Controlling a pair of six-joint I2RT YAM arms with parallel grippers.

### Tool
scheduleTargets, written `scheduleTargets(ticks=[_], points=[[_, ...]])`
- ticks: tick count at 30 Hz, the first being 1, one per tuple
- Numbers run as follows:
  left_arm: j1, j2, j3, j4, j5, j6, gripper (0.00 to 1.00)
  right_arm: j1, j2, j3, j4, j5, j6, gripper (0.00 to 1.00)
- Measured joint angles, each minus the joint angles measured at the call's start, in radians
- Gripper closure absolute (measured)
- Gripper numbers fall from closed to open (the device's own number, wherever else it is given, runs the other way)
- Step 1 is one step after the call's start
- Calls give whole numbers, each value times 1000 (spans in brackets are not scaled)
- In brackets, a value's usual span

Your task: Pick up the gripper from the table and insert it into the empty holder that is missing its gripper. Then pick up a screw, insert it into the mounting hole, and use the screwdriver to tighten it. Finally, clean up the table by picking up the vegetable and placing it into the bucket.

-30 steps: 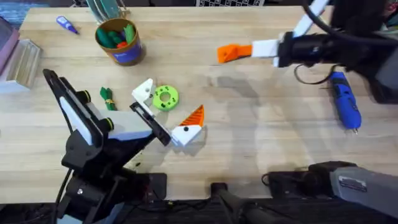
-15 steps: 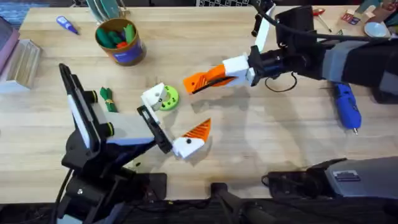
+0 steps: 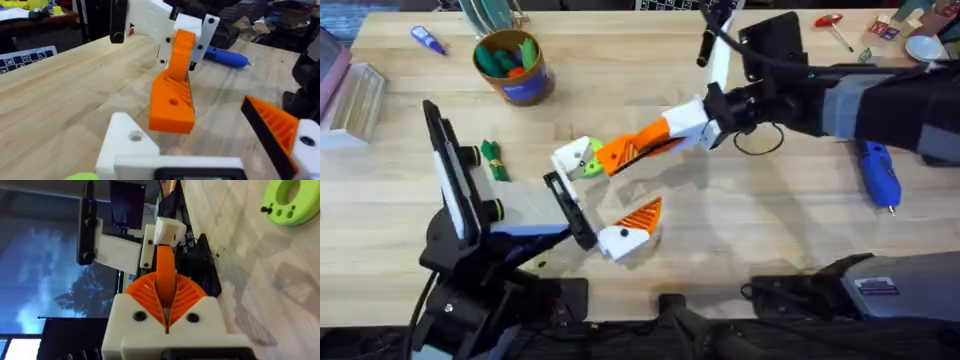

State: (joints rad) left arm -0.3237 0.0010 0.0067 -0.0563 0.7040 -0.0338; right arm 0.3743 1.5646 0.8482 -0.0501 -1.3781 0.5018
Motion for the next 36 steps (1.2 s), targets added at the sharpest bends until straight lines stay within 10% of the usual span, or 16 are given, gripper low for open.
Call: scheduleTargets(ticks=[36], points=[[3,0,0,0,-6,0,11,54,129,0,362,-29,308,993]])
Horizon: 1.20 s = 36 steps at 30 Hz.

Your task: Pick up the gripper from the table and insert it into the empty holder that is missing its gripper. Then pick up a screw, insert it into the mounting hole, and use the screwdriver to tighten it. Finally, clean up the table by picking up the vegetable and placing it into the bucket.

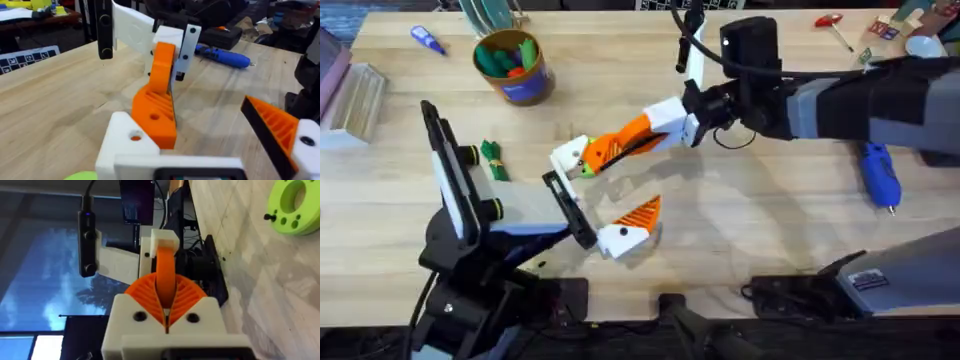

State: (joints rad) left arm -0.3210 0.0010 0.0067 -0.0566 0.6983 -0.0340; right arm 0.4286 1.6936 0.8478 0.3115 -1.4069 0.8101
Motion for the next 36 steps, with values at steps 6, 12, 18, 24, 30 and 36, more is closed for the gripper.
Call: scheduleTargets(ticks=[6,12,18,24,30,36], points=[[0,0,0,0,0,-1,10,13,0,0,6,27,65,993],[0,0,0,0,-4,-4,10,42,0,0,53,78,134,993],[2,0,0,0,-13,-12,10,84,0,0,105,148,183,993],[8,0,0,0,-34,-22,10,120,0,0,142,215,217,993],[11,1,0,0,-46,-34,10,128,-1,0,148,251,230,993],[11,5,0,0,-53,-38,10,132,-1,0,148,262,231,993]])
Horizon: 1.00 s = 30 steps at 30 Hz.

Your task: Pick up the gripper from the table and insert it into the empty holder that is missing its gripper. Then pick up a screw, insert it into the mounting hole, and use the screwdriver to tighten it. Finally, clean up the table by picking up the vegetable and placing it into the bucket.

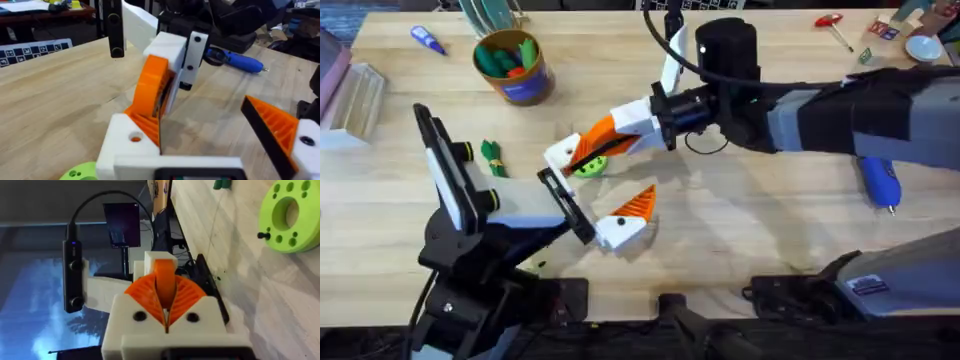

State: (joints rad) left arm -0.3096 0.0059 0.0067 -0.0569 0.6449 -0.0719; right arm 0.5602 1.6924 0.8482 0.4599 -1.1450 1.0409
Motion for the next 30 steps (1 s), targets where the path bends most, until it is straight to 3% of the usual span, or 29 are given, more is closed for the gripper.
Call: scheduleTargets(ticks=[17,27,30], points=[[0,1,0,1,-3,14,11,-1,0,0,31,3,-1,789],[-8,1,0,1,52,27,10,-3,0,0,79,-8,-41,372],[-8,1,0,1,56,28,10,-4,0,0,79,-8,-47,300]])
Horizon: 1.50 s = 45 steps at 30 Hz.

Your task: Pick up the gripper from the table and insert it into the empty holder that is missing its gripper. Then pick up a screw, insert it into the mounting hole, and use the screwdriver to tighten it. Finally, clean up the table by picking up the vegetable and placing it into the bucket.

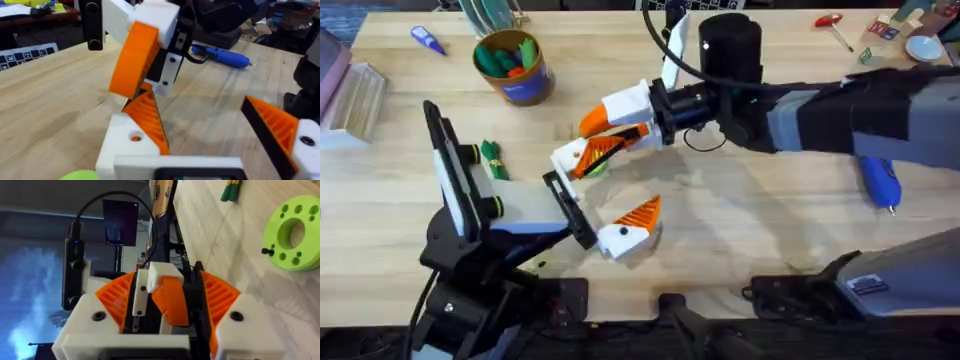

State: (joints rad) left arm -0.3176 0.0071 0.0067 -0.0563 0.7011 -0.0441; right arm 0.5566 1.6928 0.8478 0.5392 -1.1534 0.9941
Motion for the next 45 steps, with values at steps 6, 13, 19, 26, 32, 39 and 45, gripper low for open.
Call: scheduleTargets(ticks=[6,13,19,26,32,39,45], points=[[0,0,0,0,10,3,10,-12,0,0,-9,-10,-17,243],[0,0,0,0,11,3,10,-62,0,0,-141,-48,-73,293],[0,0,0,0,10,3,11,-72,0,0,-168,-69,-112,547],[0,0,0,0,11,3,10,-72,0,0,-168,-88,-123,683],[0,0,0,-1,13,2,10,-69,0,0,-165,-119,-128,989],[0,0,0,-1,5,2,11,-64,0,0,-147,-104,-96,991],[2,0,0,-2,-15,-10,10,-49,0,0,-136,-61,-60,992]])
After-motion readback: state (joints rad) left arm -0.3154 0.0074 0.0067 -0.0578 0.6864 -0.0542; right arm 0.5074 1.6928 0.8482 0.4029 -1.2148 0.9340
